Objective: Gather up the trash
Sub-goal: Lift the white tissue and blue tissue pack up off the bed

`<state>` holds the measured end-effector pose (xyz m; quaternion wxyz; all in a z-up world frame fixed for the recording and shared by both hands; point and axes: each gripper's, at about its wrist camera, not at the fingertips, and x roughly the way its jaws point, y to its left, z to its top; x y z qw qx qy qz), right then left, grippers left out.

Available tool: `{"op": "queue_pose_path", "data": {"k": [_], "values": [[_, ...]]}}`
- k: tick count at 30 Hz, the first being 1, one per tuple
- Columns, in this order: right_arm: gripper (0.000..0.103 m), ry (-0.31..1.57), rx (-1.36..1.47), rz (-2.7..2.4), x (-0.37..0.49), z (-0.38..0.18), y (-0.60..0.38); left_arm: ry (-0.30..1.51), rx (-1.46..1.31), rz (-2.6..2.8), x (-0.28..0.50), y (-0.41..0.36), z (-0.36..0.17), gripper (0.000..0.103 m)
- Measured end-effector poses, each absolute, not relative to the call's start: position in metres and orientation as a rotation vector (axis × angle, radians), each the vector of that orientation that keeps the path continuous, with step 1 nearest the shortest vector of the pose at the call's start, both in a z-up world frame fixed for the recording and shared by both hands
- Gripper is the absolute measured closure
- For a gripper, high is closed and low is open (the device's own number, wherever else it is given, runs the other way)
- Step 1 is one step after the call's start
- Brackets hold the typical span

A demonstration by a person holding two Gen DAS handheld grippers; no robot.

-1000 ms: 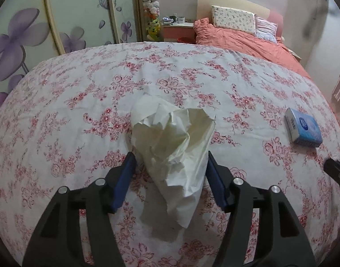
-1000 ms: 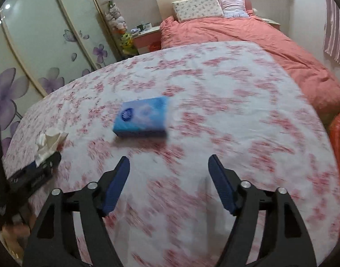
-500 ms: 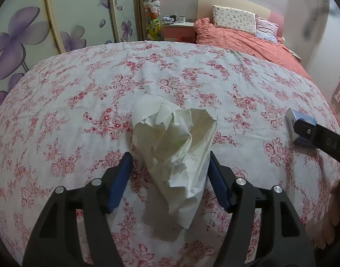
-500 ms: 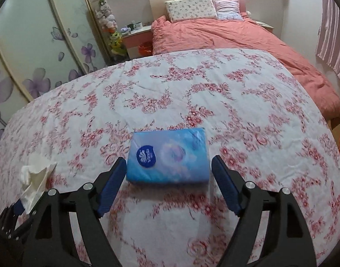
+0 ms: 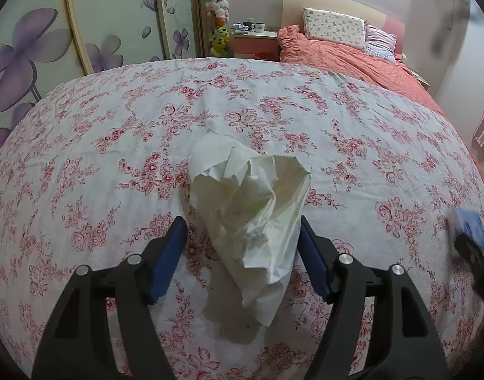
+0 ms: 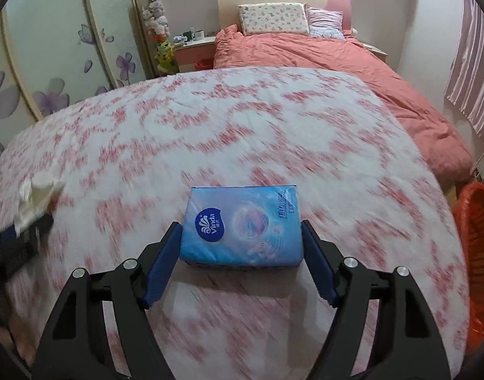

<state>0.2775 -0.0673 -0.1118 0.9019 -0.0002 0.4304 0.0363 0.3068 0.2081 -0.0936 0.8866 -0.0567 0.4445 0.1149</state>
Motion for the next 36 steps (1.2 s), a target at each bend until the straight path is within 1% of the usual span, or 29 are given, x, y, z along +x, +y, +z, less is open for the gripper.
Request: {"op": "queue_pose_path", "data": {"k": [7, 11, 15, 22, 23, 24, 26, 27, 32, 36], "values": [[0.026, 0.903, -0.038, 0.072, 0.243, -0.117, -0.092, 0.924, -0.119, 0.239, 0.307, 0.208, -0.094, 0.035], [0.026, 0.902, -0.029, 0.067, 0.247, -0.118, -0.09, 0.925, -0.117, 0.239, 0.307, 0.208, -0.094, 0.035], [0.026, 0.908, 0.012, 0.07, 0.253, -0.117, -0.09, 0.924, -0.118, 0.222, 0.307, 0.208, -0.094, 0.032], [0.026, 0.913, 0.054, 0.063, 0.26, -0.116, -0.093, 0.924, -0.104, 0.215, 0.308, 0.205, -0.094, 0.033], [0.026, 0.912, 0.05, 0.061, 0.259, -0.116, -0.093, 0.924, -0.1, 0.211, 0.308, 0.205, -0.094, 0.035], [0.028, 0.909, 0.043, 0.058, 0.258, -0.117, -0.092, 0.922, -0.094, 0.205, 0.309, 0.204, -0.093, 0.04], [0.029, 0.906, 0.033, 0.059, 0.256, -0.117, -0.092, 0.918, -0.085, 0.195, 0.308, 0.202, -0.092, 0.047], [0.029, 0.906, 0.033, 0.06, 0.255, -0.117, -0.092, 0.918, -0.083, 0.195, 0.308, 0.201, -0.092, 0.048], [0.03, 0.899, 0.04, 0.06, 0.247, -0.114, -0.101, 0.9, -0.066, 0.192, 0.302, 0.198, -0.09, 0.054], [0.03, 0.882, 0.052, 0.051, 0.24, -0.109, -0.11, 0.892, -0.084, 0.164, 0.296, 0.194, -0.086, 0.056]]}}
